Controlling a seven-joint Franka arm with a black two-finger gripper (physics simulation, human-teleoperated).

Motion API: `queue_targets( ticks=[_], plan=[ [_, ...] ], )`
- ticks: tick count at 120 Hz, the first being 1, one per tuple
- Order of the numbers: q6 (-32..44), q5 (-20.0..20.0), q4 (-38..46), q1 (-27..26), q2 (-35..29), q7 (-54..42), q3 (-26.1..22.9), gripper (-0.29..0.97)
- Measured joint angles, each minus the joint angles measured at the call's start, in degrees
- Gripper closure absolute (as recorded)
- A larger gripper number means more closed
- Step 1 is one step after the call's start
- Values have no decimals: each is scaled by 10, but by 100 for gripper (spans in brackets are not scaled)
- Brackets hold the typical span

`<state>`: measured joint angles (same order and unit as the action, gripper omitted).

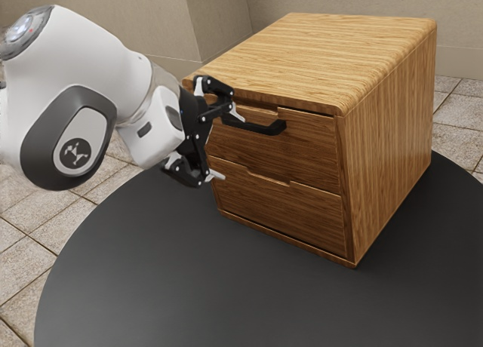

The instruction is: Pull the drawer handle with one arm to open the drawer

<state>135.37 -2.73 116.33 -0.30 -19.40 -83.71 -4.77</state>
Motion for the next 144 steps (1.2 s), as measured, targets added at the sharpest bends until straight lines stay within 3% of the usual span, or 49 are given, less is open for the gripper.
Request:
queue_targets(
  ticks=[76,144],
  plan=[
    [29,-1,-41,14,69,-60,11,0],
    [38,0,-37,16,90,-72,12,-1]
  ],
)
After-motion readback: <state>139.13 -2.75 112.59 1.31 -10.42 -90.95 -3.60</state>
